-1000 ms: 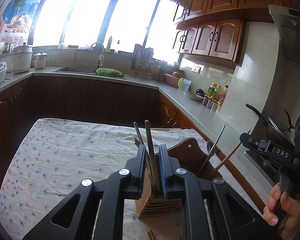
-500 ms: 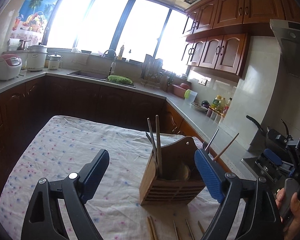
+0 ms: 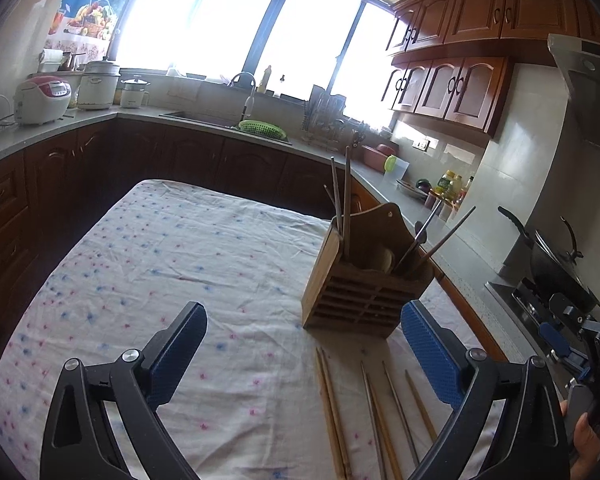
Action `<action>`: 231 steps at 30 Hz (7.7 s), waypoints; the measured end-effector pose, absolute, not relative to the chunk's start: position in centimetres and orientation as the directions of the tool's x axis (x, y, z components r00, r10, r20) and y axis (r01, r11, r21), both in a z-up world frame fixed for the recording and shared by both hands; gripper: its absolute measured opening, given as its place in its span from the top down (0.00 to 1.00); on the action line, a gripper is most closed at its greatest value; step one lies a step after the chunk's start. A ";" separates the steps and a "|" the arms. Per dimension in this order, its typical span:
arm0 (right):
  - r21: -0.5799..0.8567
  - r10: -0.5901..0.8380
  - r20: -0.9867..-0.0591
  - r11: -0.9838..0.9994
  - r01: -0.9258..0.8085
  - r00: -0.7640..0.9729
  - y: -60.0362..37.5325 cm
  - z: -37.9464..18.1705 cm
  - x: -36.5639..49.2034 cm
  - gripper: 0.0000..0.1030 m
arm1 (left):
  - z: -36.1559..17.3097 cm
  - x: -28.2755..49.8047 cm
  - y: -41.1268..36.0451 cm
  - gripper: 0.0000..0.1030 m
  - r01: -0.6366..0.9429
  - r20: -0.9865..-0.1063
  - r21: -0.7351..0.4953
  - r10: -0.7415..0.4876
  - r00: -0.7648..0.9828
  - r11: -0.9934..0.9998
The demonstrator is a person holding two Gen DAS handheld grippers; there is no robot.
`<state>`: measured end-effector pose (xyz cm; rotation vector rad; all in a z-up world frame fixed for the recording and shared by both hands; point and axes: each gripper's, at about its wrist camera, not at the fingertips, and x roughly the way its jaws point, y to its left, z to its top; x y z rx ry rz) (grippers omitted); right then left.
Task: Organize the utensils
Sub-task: 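Withdraw both tools from the holder toward the remaining chopsticks, then grasp a wooden chopstick with the left tool while the right tool grasps a metal one, then lift both chopsticks and lower them into the holder with both tools, then open both tools to release the chopsticks in the holder, then withdraw both tools from the holder toward the remaining chopsticks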
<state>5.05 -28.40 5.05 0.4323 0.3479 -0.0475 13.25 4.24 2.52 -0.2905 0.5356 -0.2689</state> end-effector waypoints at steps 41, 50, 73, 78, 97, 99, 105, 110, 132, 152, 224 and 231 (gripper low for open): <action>0.293 0.112 -0.663 0.949 0.119 0.740 -25.6 -3.7 8.8 0.60 | -2.6 21.1 -2.8 0.65 0.242 -0.769 -0.240 -0.336 0.543 0.940; 0.243 0.133 -0.754 0.966 0.085 0.643 -23.8 -6.6 12.7 0.77 | -4.9 25.8 -5.2 0.74 0.263 -0.810 -0.215 -0.323 0.491 0.940; 0.139 0.072 -0.823 0.987 0.078 0.563 -23.2 -9.2 17.5 0.82 | -6.5 28.6 -6.5 0.80 0.294 -0.845 -0.169 -0.292 0.447 0.941; 0.040 -0.010 -0.828 0.996 0.076 0.560 -22.1 -9.3 18.0 0.88 | -6.8 28.3 -7.5 0.92 0.298 -0.836 -0.116 -0.256 0.485 0.947; 0.221 0.118 -0.636 0.975 0.033 0.763 -22.9 1.1 10.0 0.96 | 4.5 19.1 0.5 0.96 0.388 -0.630 -0.317 -0.498 0.596 0.865; 0.220 0.114 -0.597 0.975 0.025 0.794 -22.8 2.8 8.6 0.96 | 5.9 17.5 1.6 0.96 0.403 -0.600 -0.319 -0.512 0.615 0.858; 0.218 0.101 -0.504 0.976 0.014 0.858 -23.4 7.3 6.4 0.96 | 8.7 14.2 4.5 0.96 0.420 -0.532 -0.339 -0.540 0.652 0.842; 0.217 0.085 -0.466 0.976 0.020 0.881 -23.7 9.1 5.9 0.96 | 10.0 12.9 5.5 0.96 0.429 -0.497 -0.332 -0.543 0.677 0.840; 0.223 0.072 -0.394 0.975 0.019 0.916 -25.2 12.5 7.6 0.96 | 13.2 15.6 4.2 0.96 0.436 -0.392 -0.293 -0.523 0.757 0.851; 0.234 -0.026 -0.297 0.967 0.099 0.954 -28.8 15.6 18.2 0.96 | 12.4 25.8 -0.9 0.96 0.337 -0.292 -0.233 -0.396 0.871 0.912; 0.272 -0.012 -0.452 0.950 0.151 0.892 -25.6 0.8 1.8 0.00 | 0.8 12.8 3.6 0.01 0.144 -0.601 -0.266 -0.281 0.748 0.953; 0.253 -0.008 -0.511 0.954 0.159 0.860 -25.1 -0.9 2.2 0.00 | -0.3 13.1 2.9 0.01 0.148 -0.638 -0.234 -0.267 0.722 0.961</action>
